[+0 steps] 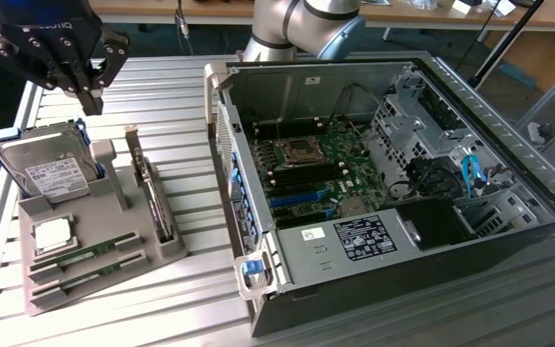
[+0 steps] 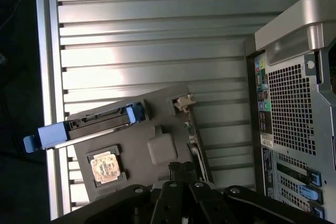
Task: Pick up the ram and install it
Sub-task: 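Reach for the ram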
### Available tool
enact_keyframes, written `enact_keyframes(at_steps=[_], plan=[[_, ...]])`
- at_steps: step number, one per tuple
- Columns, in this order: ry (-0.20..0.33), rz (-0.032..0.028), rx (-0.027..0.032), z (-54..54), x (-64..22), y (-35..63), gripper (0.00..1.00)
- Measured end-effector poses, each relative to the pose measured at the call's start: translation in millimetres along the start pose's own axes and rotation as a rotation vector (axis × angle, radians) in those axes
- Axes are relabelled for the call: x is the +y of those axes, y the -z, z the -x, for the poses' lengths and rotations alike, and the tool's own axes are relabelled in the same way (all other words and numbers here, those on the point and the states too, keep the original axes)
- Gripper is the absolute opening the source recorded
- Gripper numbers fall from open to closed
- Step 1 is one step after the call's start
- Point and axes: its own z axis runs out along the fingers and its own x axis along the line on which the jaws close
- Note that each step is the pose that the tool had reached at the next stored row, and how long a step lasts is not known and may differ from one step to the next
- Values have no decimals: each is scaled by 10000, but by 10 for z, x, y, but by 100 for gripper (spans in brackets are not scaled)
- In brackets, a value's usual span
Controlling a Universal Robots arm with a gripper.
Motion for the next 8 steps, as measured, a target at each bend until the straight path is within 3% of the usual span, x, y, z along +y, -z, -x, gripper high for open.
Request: enact_keyframes(at_steps=[8], plan=[[0, -7, -1, 8, -104, 4, 11]])
